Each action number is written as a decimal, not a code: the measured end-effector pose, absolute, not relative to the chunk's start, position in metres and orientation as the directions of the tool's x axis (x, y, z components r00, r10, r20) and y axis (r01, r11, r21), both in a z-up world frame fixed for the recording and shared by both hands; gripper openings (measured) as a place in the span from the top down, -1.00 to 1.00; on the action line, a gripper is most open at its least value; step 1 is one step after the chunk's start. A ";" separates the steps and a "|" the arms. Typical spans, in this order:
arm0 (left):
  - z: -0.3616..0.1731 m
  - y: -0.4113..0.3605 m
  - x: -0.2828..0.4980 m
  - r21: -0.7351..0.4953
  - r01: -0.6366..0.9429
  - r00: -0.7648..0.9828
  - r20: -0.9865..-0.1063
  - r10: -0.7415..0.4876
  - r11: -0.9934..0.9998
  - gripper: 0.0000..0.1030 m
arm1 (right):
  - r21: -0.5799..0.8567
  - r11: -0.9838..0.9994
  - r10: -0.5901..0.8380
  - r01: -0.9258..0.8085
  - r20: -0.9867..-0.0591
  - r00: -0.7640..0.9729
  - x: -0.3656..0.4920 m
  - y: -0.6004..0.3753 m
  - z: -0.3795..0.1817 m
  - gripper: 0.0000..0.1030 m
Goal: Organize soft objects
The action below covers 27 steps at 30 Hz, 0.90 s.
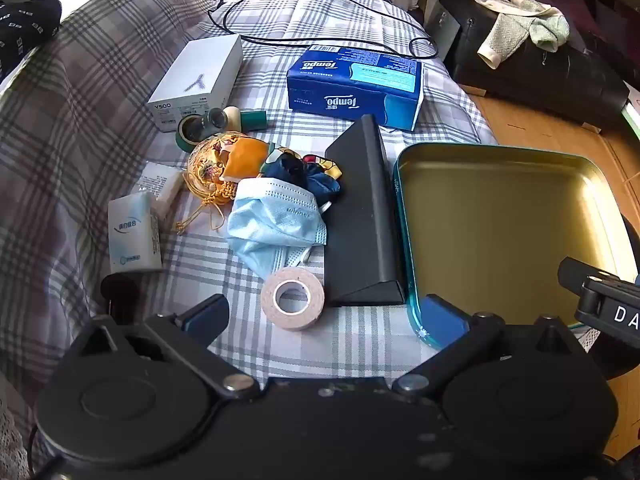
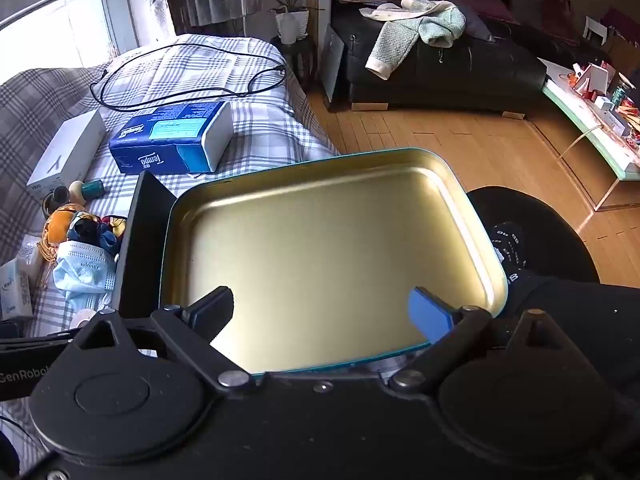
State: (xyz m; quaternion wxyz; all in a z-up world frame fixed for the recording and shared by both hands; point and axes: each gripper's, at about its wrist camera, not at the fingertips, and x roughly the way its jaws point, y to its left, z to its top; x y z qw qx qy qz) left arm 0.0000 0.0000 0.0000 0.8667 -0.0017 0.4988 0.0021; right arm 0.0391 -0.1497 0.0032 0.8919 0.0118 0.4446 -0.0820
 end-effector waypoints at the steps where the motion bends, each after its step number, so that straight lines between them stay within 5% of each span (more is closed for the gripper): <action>1: 0.000 0.000 0.000 0.002 -0.006 0.506 -0.863 0.004 1.000 -0.99 | -0.049 0.986 -0.134 0.158 -0.796 0.590 0.039 -0.150 0.003 -0.77; 27: 0.000 0.000 0.000 -0.004 -0.004 0.500 -0.866 -0.001 1.000 -0.99 | -0.035 0.991 -0.106 0.133 -0.810 0.577 0.040 -0.143 0.001 -0.77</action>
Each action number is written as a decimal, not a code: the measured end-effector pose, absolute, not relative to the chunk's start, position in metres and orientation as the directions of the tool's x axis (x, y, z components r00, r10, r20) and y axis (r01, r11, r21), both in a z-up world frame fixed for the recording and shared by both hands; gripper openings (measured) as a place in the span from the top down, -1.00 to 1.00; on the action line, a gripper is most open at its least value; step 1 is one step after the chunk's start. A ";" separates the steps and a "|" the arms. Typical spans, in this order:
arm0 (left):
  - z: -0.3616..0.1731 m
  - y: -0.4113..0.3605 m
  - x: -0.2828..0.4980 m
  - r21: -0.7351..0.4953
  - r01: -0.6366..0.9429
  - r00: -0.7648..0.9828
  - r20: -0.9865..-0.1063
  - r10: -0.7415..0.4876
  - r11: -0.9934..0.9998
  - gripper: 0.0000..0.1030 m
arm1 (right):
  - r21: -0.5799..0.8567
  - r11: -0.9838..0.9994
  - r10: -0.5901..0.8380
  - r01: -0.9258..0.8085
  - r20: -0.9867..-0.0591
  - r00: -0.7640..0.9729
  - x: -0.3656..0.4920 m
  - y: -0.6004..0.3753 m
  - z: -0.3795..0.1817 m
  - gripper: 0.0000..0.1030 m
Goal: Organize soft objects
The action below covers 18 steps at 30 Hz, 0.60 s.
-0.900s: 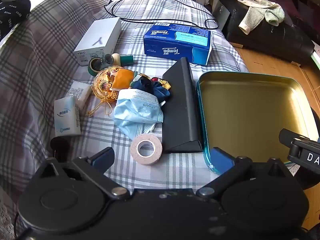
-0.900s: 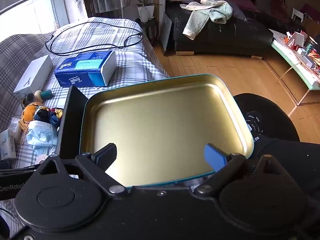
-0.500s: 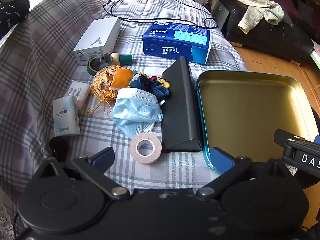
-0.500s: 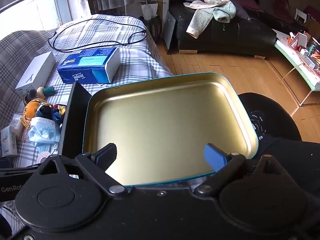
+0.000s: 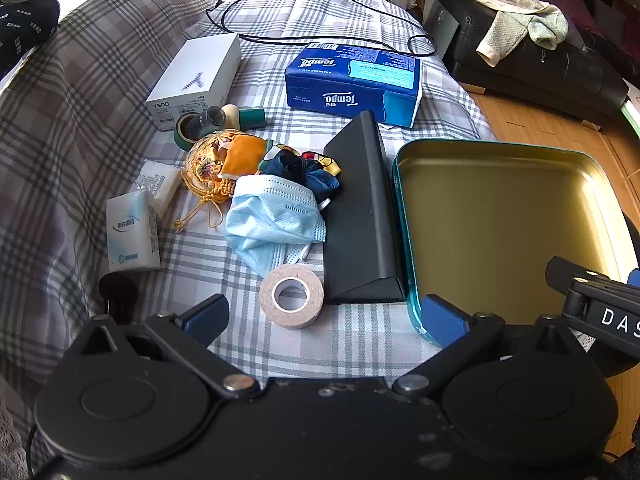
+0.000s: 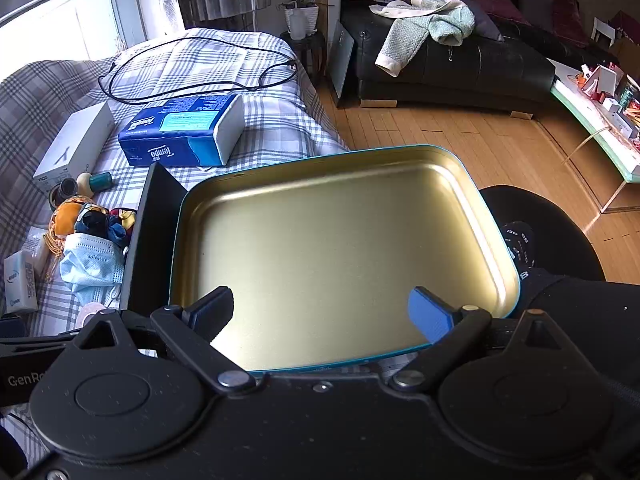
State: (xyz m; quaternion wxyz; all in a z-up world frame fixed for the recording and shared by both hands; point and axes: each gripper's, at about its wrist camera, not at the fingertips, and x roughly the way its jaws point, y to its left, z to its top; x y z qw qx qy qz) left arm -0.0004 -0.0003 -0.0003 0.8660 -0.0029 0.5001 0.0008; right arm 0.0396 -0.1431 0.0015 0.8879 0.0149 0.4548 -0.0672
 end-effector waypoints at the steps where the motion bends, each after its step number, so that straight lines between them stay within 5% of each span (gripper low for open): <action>1: 0.000 0.000 0.000 -0.003 -0.003 0.500 -0.866 -0.001 1.000 -0.99 | -0.034 0.991 -0.105 0.133 -0.810 0.577 0.040 -0.143 0.001 -0.77; 18: 0.000 -0.001 0.000 0.000 -0.002 0.501 -0.865 0.001 1.000 -0.99 | -0.034 0.991 -0.103 0.130 -0.813 0.574 0.040 -0.140 0.000 -0.77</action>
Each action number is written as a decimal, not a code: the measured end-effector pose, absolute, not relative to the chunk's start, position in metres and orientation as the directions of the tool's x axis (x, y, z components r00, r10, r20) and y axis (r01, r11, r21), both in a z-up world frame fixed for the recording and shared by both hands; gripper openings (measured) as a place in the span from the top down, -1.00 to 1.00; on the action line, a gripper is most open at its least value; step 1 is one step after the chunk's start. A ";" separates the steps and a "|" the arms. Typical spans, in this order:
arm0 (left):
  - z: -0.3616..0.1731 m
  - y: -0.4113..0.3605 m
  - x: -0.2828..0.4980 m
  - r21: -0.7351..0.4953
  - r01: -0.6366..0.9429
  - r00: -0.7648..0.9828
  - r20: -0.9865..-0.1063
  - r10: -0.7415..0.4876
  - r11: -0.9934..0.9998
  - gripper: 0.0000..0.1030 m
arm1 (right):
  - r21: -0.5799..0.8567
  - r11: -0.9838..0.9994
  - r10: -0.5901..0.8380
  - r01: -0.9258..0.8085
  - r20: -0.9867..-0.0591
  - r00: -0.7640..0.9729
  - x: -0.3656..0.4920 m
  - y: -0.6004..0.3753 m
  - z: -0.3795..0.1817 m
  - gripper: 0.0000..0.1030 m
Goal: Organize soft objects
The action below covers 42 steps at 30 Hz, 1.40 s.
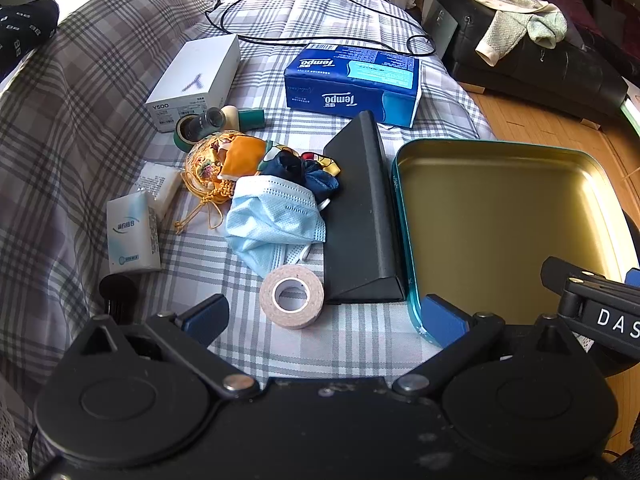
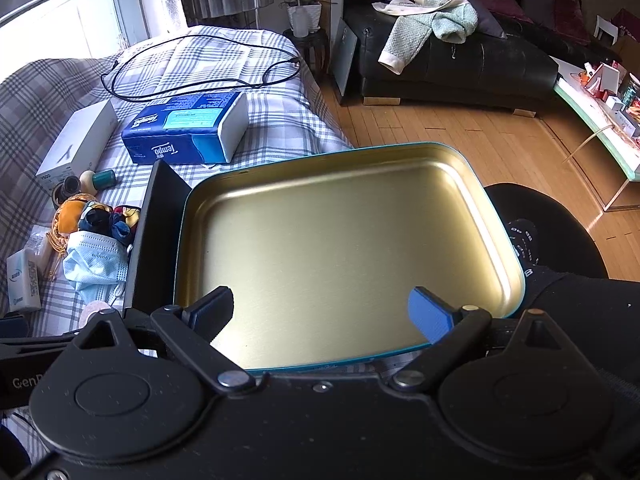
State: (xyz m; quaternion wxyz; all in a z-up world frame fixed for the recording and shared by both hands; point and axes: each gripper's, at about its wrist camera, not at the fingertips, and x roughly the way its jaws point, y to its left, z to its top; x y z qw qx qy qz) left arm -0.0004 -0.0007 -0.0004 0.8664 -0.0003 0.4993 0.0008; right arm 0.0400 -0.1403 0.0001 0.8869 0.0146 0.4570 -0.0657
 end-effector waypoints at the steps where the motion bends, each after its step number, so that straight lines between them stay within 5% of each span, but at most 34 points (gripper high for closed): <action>1: 0.000 -0.001 0.000 0.001 -0.001 0.502 -0.865 0.001 1.000 -0.99 | -0.034 0.991 -0.103 0.130 -0.813 0.574 0.040 -0.140 0.000 -0.77; 42: -0.001 0.001 -0.001 0.002 -0.001 0.501 -0.865 0.002 1.000 -0.99 | -0.036 0.991 -0.102 0.126 -0.816 0.569 0.035 -0.135 -0.003 -0.77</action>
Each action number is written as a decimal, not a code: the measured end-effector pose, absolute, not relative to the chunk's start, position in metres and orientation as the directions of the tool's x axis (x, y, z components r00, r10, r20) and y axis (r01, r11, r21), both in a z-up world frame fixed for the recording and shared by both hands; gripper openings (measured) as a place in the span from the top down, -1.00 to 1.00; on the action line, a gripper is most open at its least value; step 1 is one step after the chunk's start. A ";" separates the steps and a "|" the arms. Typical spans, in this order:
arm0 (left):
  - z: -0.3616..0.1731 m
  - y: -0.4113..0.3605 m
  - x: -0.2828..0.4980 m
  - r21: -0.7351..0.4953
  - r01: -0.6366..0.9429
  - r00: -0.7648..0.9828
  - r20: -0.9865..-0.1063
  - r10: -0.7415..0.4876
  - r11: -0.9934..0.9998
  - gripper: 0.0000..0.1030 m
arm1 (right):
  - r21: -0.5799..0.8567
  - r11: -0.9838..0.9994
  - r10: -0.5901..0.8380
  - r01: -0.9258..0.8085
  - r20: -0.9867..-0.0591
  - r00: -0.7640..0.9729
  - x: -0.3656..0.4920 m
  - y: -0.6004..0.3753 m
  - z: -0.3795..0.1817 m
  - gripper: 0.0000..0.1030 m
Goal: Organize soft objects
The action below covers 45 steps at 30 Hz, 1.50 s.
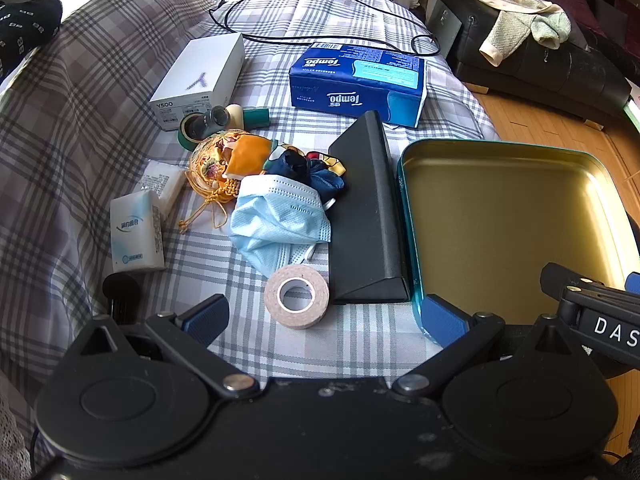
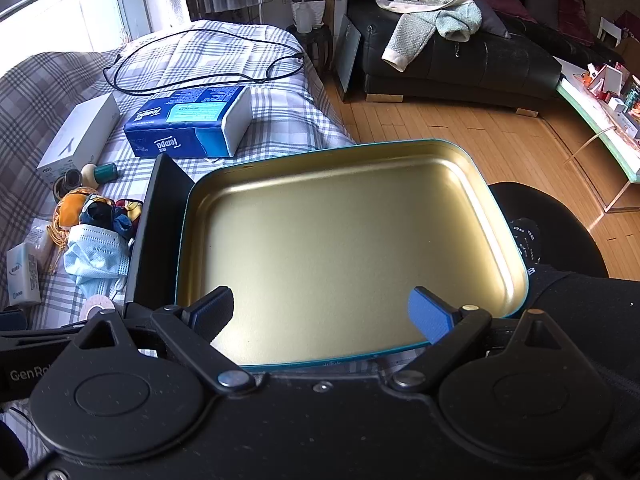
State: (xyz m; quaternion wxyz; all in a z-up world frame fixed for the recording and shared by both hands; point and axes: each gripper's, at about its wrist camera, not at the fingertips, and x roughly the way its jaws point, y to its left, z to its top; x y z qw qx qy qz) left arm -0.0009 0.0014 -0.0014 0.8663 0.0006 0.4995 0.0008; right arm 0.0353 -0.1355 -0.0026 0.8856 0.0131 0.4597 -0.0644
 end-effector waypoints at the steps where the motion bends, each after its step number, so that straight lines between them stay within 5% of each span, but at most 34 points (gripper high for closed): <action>1: -0.002 0.002 -0.001 0.001 -0.001 0.500 -0.866 0.002 1.000 -0.99 | -0.036 0.991 -0.101 0.125 -0.817 0.568 0.034 -0.135 -0.003 -0.77; 17: 0.000 0.034 0.003 -0.022 -0.085 0.513 -0.858 0.025 0.996 -0.99 | 0.021 0.997 -0.020 0.071 -0.849 0.528 0.038 -0.132 -0.002 -0.77; 34: -0.009 0.138 0.006 -0.092 -0.399 0.466 -0.877 0.116 0.912 -0.99 | -0.140 0.947 0.056 -0.289 -0.813 0.580 0.062 -0.038 0.023 -0.51; 45: -0.025 0.141 0.003 -0.030 -0.482 0.407 -0.893 0.193 0.876 -0.99 | 0.022 0.901 0.239 -0.434 -0.859 0.453 0.117 -0.005 0.007 -0.31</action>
